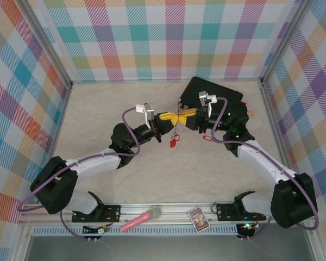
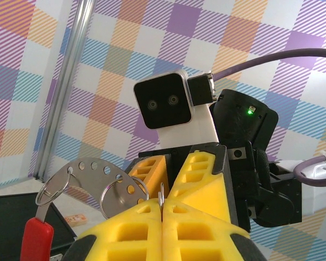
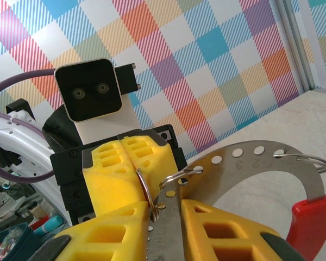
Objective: Put the keys on the keyring
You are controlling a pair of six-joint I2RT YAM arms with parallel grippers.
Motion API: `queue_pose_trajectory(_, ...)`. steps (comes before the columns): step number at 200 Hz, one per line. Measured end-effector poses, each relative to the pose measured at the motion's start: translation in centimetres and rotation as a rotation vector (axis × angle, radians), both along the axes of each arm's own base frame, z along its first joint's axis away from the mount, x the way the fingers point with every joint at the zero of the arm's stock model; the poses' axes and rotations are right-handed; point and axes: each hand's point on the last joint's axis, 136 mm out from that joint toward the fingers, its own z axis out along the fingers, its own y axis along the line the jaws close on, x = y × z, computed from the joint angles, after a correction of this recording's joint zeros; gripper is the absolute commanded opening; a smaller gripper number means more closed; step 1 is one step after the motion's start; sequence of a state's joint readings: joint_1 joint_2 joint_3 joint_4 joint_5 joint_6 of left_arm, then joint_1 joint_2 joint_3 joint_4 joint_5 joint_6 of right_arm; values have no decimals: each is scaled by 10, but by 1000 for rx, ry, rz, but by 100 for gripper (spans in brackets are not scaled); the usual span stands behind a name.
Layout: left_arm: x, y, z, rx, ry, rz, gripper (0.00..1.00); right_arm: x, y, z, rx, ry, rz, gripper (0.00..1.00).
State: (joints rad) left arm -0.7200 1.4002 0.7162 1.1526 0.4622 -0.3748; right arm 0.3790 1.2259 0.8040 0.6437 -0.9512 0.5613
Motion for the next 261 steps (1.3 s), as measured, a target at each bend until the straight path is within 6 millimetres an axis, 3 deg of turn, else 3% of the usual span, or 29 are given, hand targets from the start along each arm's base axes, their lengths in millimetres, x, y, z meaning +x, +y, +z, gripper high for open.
queue_pose_trajectory(29, 1, -1, -1, 0, 2, -1, 0, -2, -1, 4, 6, -14, -1, 12)
queue_pose_trajectory(44, 1, -1, -1, 0, 5, -2, 0, -2, -2, 6, 9, -23, -8, 0)
queue_pose_trajectory(87, 1, -2, 0, -6, 13, -14, 0, -2, -3, 7, 11, -33, -21, 0)
queue_pose_trajectory(123, 2, -3, -3, 2, 27, -15, 27, -2, -3, 3, -3, -26, -28, 0)
queue_pose_trajectory(142, 3, -6, -8, 23, 51, -22, 31, 0, -3, -4, -22, 2, -36, 0)
queue_pose_trajectory(183, 10, -4, -19, 85, 125, -7, 31, 2, -3, -22, -82, 99, -42, 0)
queue_pose_trajectory(216, 14, -1, -18, 74, 165, 1, 19, 3, -3, -26, -96, 133, -45, 0)
queue_pose_trajectory(261, 21, 1, -17, 49, 226, -5, 16, 4, -3, -25, -101, 146, -49, 0)
